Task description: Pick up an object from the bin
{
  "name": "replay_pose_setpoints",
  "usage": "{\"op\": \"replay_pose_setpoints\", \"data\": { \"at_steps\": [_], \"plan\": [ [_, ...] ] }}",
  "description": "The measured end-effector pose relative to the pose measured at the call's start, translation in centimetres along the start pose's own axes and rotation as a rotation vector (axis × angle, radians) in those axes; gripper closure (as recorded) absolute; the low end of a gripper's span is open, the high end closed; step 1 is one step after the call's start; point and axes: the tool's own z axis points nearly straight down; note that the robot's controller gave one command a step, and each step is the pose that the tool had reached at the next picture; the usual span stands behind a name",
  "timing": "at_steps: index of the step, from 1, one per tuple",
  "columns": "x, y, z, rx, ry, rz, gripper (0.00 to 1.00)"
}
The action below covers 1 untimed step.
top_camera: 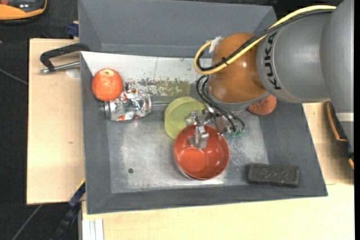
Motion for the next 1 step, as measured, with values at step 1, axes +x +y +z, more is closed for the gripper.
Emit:
{"op": "replay_pose_setpoints", "data": {
  "at_steps": [1],
  "plan": [
    [-0.40,-2.35,-12.49,0.002,-0.015,0.032,1.00]
  ]
}}
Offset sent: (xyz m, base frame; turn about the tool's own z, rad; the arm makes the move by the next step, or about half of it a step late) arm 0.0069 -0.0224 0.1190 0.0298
